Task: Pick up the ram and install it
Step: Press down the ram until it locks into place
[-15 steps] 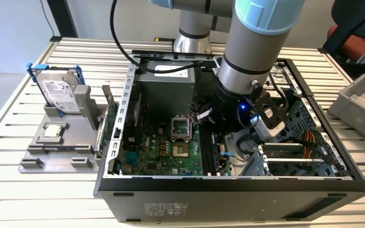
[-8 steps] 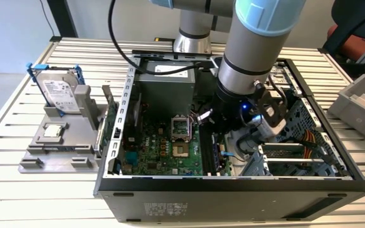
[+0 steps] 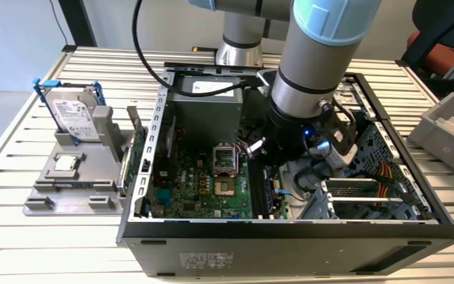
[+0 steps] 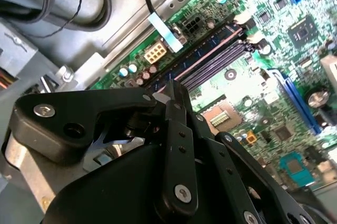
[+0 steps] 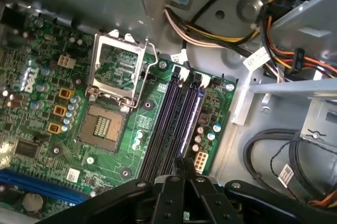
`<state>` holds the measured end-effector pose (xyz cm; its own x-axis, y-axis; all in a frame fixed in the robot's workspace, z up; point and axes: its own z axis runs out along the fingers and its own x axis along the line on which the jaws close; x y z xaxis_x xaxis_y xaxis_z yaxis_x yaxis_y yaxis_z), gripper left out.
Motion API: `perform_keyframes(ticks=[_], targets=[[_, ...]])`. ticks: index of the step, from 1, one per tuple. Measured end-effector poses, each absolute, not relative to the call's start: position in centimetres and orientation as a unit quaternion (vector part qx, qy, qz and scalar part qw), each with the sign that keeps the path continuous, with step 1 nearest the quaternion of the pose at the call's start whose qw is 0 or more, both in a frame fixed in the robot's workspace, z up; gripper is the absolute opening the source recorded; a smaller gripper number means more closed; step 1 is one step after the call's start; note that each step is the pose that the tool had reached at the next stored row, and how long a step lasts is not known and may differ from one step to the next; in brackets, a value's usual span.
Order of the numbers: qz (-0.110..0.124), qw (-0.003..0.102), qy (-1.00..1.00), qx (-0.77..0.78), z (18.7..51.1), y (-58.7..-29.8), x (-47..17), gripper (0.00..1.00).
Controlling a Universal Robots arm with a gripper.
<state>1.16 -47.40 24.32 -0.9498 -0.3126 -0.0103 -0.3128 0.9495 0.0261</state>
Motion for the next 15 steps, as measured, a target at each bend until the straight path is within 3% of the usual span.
perform_keyframes(ticks=[15], targets=[[0.014, 0.002, 0.971, -0.24, 24.31, -47.4, 1.16, 0.0]])
